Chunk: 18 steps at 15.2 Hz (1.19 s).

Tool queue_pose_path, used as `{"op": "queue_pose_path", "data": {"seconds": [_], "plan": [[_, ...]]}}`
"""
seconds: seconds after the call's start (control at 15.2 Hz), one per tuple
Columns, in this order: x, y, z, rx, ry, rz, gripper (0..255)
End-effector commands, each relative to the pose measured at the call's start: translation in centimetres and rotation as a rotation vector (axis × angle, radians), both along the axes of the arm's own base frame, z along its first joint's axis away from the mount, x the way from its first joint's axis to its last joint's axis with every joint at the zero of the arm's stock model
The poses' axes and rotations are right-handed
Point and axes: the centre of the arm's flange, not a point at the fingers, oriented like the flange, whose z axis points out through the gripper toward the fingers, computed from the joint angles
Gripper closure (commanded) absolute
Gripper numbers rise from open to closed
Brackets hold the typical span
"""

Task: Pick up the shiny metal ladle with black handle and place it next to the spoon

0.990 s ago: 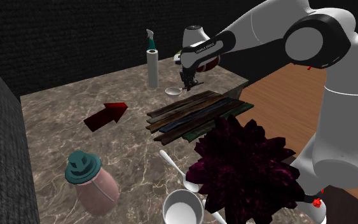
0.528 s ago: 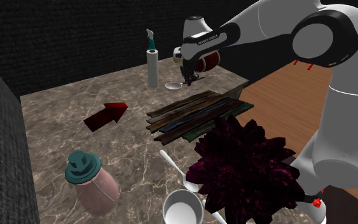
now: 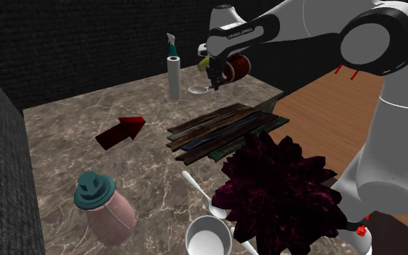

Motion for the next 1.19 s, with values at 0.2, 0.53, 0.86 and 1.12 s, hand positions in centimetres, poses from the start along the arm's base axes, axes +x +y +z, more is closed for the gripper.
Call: {"op": "queue_pose_path", "data": {"seconds": [0.2,0.53,0.86,1.12], "plan": [[-0.1,0.0,2.6,0.000,0.001,0.000,255],[-4.7,4.8,2.6,0.000,0.001,0.000,255],[-9.2,9.5,2.6,0.000,0.001,0.000,255],[-12.9,13.3,2.7,0.000,0.001,0.000,255]]}}
